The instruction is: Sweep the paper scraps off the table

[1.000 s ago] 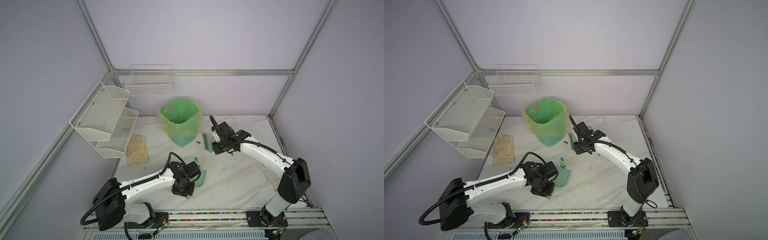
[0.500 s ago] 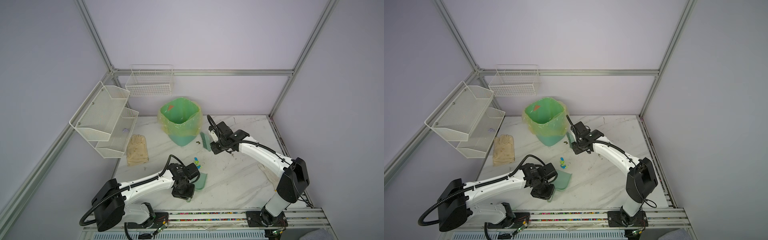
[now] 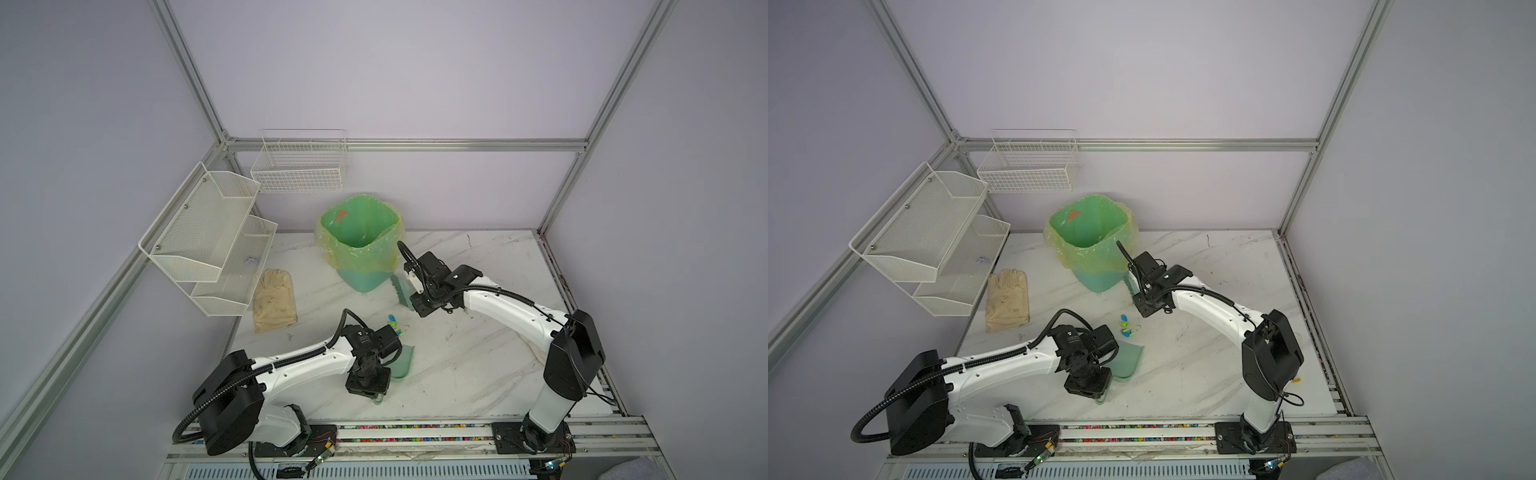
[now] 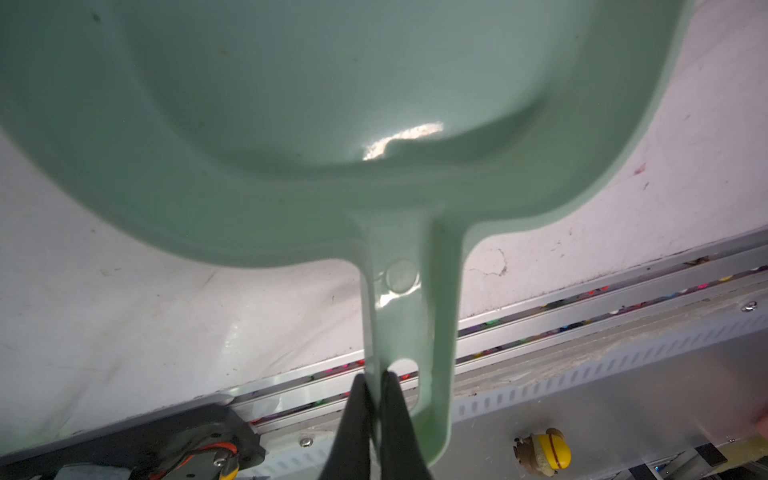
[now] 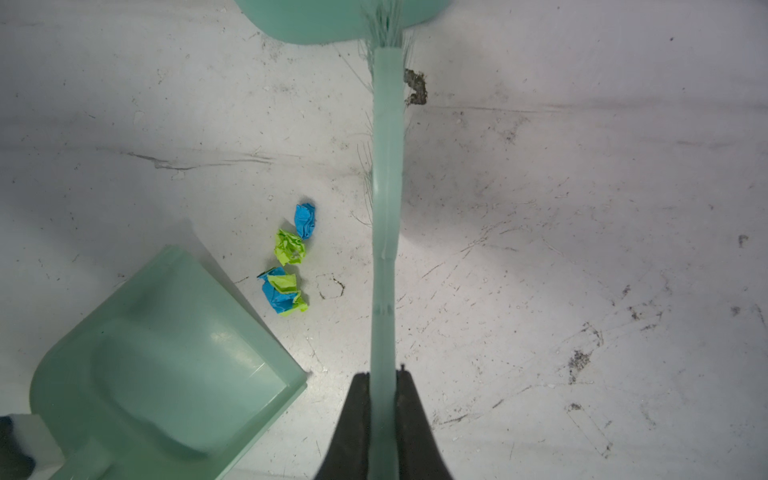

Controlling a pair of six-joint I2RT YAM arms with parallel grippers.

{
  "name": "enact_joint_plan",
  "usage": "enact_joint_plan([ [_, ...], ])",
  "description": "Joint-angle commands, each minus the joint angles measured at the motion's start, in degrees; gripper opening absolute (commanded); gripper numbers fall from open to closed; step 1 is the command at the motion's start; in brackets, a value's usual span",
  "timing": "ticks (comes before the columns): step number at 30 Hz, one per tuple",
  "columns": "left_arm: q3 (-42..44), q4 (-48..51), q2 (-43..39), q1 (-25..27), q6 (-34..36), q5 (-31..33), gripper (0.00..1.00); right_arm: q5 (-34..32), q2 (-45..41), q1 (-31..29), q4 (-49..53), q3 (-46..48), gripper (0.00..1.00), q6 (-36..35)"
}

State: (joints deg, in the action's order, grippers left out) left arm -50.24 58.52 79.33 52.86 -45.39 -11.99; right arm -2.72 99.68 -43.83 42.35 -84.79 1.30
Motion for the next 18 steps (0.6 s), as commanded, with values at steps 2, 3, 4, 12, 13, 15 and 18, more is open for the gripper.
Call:
enact_joint_plan([
  [2,0.49,-0.78,0.43,-1.84,1.67,0.16,0.0,0.25,1.24,-0.79,-0.75,-1.68,0.0,-1.66],
  [3,0.43,-0.77,0.62,-2.1,1.79,0.45,0.0,0.71,1.65,-1.09,-0.78,-1.77,0.0,-1.75],
  [4,0.45,-0.92,0.88,-2.45,2.0,0.63,0.0,0.99,1.86,-1.31,-0.83,-1.99,0.0,-1.83],
  [12,1.19,-3.65,3.37,-4.43,2.31,-0.2,0.0,2.41,3.01,-3.16,0.14,-1.72,0.0,-2.44],
  [13,1.12,-3.68,3.73,-4.53,2.45,-0.18,0.0,2.37,2.74,-3.57,0.32,-1.41,0.0,-2.2],
  [15,0.76,-3.68,4.42,-4.45,2.58,-0.26,0.0,2.53,1.47,-4.35,-0.2,0.08,0.0,-1.34],
  [18,0.84,-3.89,4.93,-4.47,2.67,-0.31,0.0,3.4,-0.22,-5.24,-0.73,2.6,0.0,-0.01],
])
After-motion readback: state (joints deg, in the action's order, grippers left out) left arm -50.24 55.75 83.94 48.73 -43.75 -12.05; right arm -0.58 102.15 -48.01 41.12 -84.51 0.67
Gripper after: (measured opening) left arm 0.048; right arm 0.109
